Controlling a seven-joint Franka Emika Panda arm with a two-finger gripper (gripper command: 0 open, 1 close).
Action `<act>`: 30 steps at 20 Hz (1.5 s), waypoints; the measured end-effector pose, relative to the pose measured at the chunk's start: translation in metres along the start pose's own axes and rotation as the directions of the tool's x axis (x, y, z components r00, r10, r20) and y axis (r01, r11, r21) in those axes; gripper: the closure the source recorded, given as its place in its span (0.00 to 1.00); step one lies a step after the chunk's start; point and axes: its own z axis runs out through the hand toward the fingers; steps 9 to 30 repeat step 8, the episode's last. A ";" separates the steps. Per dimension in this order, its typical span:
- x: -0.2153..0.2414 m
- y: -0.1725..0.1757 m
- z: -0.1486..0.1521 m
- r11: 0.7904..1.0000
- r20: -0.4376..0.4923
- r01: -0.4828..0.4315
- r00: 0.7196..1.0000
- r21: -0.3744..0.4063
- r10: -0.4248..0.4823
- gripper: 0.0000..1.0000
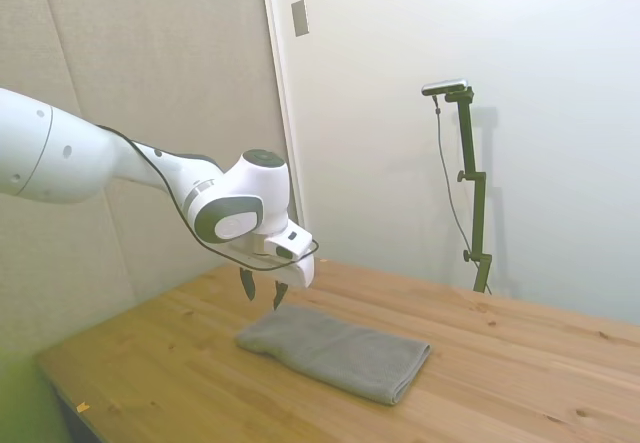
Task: Unfold the towel
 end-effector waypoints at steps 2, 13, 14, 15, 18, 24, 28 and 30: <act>0.005 0.001 -0.003 0.996 -0.052 -0.056 0.997 -0.074 0.053 0.00; -0.031 0.001 -0.052 0.937 -0.198 -0.270 0.953 -0.222 0.227 0.00; -0.031 0.001 -0.052 0.937 -0.198 -0.270 0.953 -0.222 0.227 0.00; -0.031 0.001 -0.052 0.937 -0.198 -0.270 0.953 -0.222 0.227 0.00; -0.031 0.001 -0.052 0.937 -0.198 -0.270 0.953 -0.222 0.227 0.00; -0.031 0.001 -0.052 0.937 -0.198 -0.270 0.953 -0.222 0.227 0.00; -0.031 0.001 -0.052 0.937 -0.198 -0.270 0.953 -0.222 0.227 0.00; -0.031 0.001 -0.052 0.937 -0.198 -0.270 0.953 -0.222 0.227 0.00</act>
